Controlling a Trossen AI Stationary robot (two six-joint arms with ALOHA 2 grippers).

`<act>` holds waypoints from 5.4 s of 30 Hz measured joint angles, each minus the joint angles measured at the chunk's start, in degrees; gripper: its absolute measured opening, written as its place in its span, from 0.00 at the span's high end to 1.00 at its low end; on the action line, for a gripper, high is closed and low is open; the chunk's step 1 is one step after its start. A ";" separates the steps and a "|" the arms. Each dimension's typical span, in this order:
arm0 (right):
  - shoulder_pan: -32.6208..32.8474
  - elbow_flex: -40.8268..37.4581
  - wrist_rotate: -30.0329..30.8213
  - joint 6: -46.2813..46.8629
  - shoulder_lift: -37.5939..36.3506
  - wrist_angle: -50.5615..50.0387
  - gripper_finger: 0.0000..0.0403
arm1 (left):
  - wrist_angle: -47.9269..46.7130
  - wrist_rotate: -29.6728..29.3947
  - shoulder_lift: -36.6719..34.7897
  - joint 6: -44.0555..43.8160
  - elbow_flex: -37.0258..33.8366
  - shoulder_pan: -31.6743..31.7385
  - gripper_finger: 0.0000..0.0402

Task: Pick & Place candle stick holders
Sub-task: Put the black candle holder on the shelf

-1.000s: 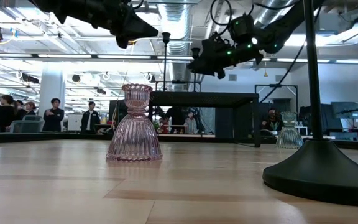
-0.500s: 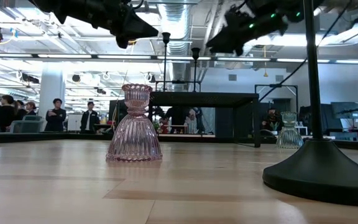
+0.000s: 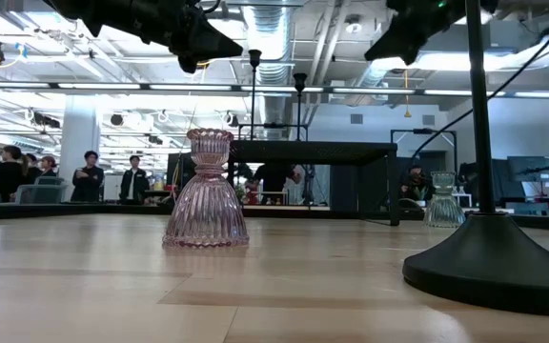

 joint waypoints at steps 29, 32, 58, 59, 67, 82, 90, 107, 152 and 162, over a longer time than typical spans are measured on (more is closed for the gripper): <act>25.08 -23.07 5.43 7.12 -27.08 4.94 1.00 | 1.29 0.02 5.73 4.13 0.00 -13.68 0.99; 27.96 -23.71 1.70 7.10 -27.03 5.07 1.00 | 1.52 0.00 7.10 4.13 0.00 -14.52 0.99; 52.98 -24.20 9.05 15.20 -2.97 18.18 1.00 | 5.46 0.00 6.01 4.11 0.00 -23.42 0.99; 53.89 -24.20 9.08 15.93 -1.66 18.97 1.00 | 5.45 0.00 6.01 4.11 0.00 -23.60 0.99; 61.17 -24.17 9.04 18.37 6.89 27.17 1.00 | 5.92 0.00 6.01 4.11 0.00 -24.89 0.99; 62.90 -24.15 8.86 29.16 20.69 43.94 0.78 | 6.32 0.00 6.01 3.43 0.00 -25.17 0.99; 63.57 -24.15 8.65 29.64 21.03 48.82 0.49 | 6.47 0.00 6.01 3.43 0.00 -25.17 0.99; 64.56 -24.15 11.00 29.62 21.09 56.85 0.60 | 6.41 0.00 6.01 2.14 0.00 -25.17 0.99; 66.93 -22.03 16.81 27.44 26.38 60.72 0.97 | 5.99 0.00 6.03 0.83 0.00 -25.17 0.98; 66.54 -22.08 21.03 24.07 22.50 56.66 0.99 | 5.97 0.00 6.03 0.84 0.00 -25.17 0.98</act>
